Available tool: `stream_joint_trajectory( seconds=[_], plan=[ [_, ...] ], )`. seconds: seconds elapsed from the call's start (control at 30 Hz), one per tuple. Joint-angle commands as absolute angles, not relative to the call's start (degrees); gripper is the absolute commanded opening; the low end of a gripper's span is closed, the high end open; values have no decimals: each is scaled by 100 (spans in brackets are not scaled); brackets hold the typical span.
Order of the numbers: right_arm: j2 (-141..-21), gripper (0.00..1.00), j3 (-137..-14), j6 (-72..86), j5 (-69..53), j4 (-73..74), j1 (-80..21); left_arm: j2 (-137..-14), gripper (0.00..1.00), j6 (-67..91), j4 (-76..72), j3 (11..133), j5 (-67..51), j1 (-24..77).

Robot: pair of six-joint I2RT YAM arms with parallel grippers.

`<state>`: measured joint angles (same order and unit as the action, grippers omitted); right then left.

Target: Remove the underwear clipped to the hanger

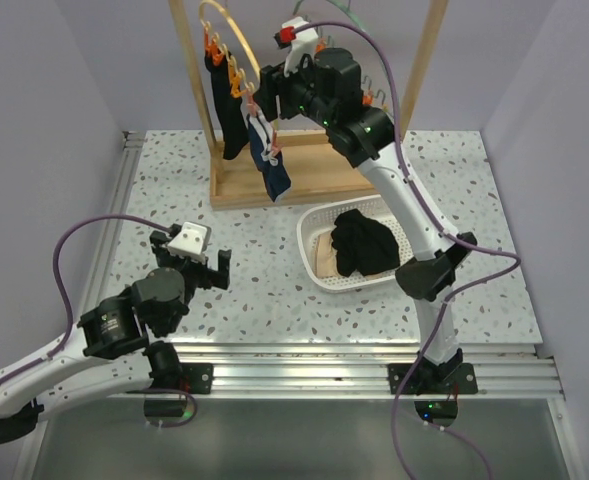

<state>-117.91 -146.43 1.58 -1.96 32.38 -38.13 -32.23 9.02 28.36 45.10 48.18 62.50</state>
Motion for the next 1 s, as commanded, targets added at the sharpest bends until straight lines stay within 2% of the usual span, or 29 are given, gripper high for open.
stream_joint_trajectory(
  seconds=[0.0,0.23,0.33,0.37,0.4,0.43,0.47,0.97],
  plan=[
    [-11935,62,-14976,264,113,2813,-3841,-3208,100,914,2698,4474,4808,6170],
    [-12287,52,-15082,211,316,2672,-3867,-3296,100,914,2681,4456,4729,6109],
    [-12357,40,-15135,176,378,2654,-3893,-3305,100,914,2672,4447,4685,6065],
    [-12384,35,-15170,176,421,2646,-3894,-3296,100,914,2663,4447,4685,6056],
    [-12392,16,-15196,158,431,2637,-3894,-3287,100,914,2654,4439,4676,6047],
    [-12393,6,-15222,158,448,2645,-3894,-3287,100,914,2654,4438,4667,6038],
    [-12393,0,-15284,141,448,2637,-3885,-3296,100,905,2637,4438,4658,6038],
    [-12305,0,-16330,281,211,2242,-3885,-3261,100,905,2593,4421,4500,5924]
  ],
)
